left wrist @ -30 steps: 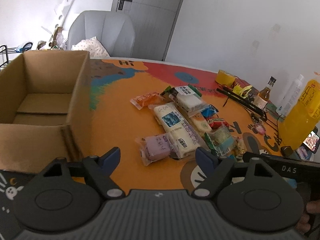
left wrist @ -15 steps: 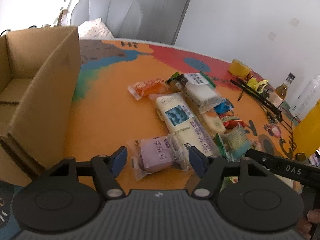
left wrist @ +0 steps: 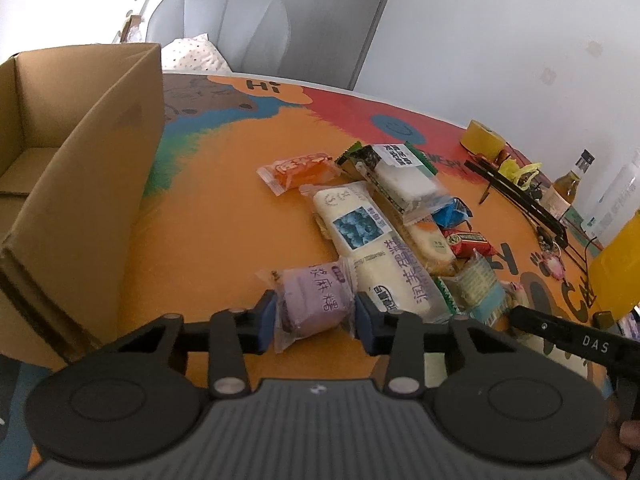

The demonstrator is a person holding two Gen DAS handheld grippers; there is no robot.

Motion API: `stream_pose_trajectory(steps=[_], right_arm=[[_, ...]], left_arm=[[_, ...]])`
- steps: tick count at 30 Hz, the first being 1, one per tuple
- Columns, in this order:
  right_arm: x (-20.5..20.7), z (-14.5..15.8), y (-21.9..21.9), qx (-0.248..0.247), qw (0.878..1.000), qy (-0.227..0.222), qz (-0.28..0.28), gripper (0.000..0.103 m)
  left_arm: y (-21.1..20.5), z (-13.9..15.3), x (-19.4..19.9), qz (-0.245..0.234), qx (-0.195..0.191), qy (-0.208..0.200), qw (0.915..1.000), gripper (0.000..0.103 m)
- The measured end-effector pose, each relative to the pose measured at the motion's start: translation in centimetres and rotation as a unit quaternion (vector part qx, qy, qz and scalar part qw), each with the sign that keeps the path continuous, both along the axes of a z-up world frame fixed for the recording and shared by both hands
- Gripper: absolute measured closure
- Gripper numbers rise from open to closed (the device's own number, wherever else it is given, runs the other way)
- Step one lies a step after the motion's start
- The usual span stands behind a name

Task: Organize snacks
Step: 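Grasp the purple pastry packet with left tool while right tool grasps small white snack, then carry both snacks into the cardboard box and open both tools to release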

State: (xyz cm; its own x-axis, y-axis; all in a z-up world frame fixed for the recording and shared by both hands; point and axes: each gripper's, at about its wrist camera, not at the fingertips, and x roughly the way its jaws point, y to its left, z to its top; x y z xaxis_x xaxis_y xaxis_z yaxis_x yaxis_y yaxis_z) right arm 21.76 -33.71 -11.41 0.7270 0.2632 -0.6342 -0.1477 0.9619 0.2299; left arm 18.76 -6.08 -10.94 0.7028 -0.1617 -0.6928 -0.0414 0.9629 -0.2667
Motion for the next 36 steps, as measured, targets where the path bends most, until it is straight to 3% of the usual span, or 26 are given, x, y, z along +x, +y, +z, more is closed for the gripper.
stream_pose_trajectory(steps=[12,36], right_arm=[[-0.9,3.0,0.6,0.023,0.998,-0.047,0.022,0.086],[0.2,7.6,8.0,0.050,0.989,-0.098,0.098,0.086]], left_arm=[[0.1,3.2,-1.1,-0.001,-0.003,-0.037,0.9993,0.065],[5.3,9.3,-3.1,0.046,0.006,-0.101,0.9938,0.065]])
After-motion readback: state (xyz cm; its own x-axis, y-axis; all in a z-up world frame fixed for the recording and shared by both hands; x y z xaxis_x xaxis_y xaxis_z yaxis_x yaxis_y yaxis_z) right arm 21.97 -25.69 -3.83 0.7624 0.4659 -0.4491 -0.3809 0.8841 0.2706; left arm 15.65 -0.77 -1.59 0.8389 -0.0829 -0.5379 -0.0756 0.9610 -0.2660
